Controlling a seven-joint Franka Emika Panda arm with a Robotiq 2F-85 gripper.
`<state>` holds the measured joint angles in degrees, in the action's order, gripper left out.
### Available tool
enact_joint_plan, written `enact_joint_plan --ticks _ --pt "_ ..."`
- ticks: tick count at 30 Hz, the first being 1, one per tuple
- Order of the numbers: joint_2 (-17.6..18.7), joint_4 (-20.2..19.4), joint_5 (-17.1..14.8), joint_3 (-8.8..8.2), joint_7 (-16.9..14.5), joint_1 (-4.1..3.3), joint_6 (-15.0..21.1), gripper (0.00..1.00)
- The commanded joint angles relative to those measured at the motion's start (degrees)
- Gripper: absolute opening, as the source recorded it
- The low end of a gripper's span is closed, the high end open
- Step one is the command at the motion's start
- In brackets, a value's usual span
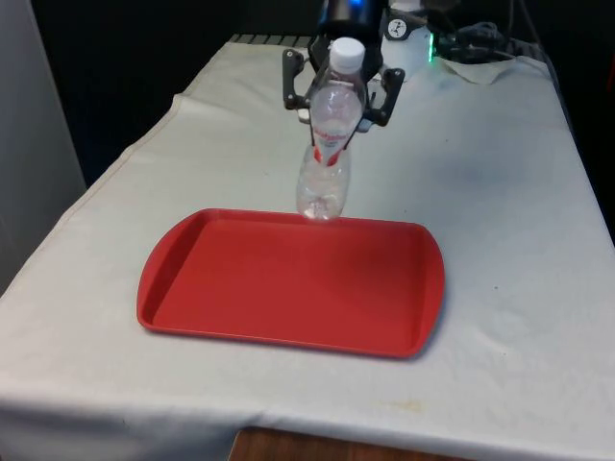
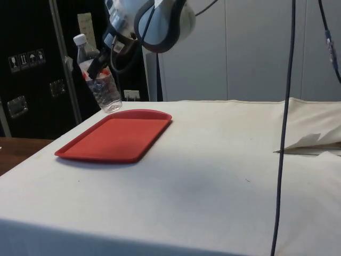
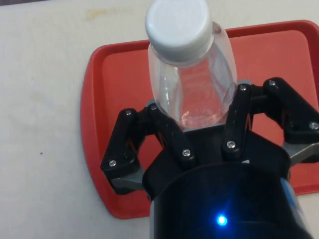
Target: Place the bottle upright on the tray.
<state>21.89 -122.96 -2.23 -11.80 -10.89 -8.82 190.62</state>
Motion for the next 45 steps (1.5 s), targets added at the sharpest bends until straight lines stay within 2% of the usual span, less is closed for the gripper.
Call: enact_joint_plan --ticks 1,2,9,10,11,17,18,19,22,26,27,28,35,36,37,44,45 --pt "0.29 0.11 0.00 -0.11 0.23 0.11 0.06 0.35" --pt "0.92 0.57 0.06 1.26 0.86 1.32 0.86 0.35" --pt "2.58 1.66 0.11 0.34 2.18 1.72 1.32 0.35" --pt "2.58 1.55 0.00 -1.09 1.95 0.74 0.69 0.35" --pt "2.86 1.89 0.11 0.23 2.35 1.89 1.38 0.35" --pt "4.87 3.50 0.06 -0.80 3.84 2.29 1.43 0.35" --pt "4.58 3.21 0.00 -2.06 3.55 1.26 0.69 0.35" --pt "5.16 3.72 0.06 -0.92 4.07 2.35 1.49 0.35" --pt "5.96 4.41 0.06 -1.38 4.76 2.41 1.55 0.35" --pt "7.28 5.50 0.06 -2.12 5.84 2.46 1.66 0.35" --pt "6.99 5.27 0.00 -3.32 5.67 1.55 0.80 0.35" --pt "7.51 5.67 0.06 -2.29 6.07 2.46 1.72 0.35" --pt "9.28 6.70 0.00 -3.32 7.85 2.41 2.46 0.35" --pt "9.28 6.59 0.00 -4.35 7.96 1.72 1.95 0.35" --pt "9.68 6.88 -0.06 -3.61 8.42 2.29 2.81 0.35" --pt "11.00 7.05 -0.23 -4.30 10.37 1.78 5.16 0.35" --pt "10.71 6.88 0.00 -4.47 10.26 1.66 4.35 0.35"
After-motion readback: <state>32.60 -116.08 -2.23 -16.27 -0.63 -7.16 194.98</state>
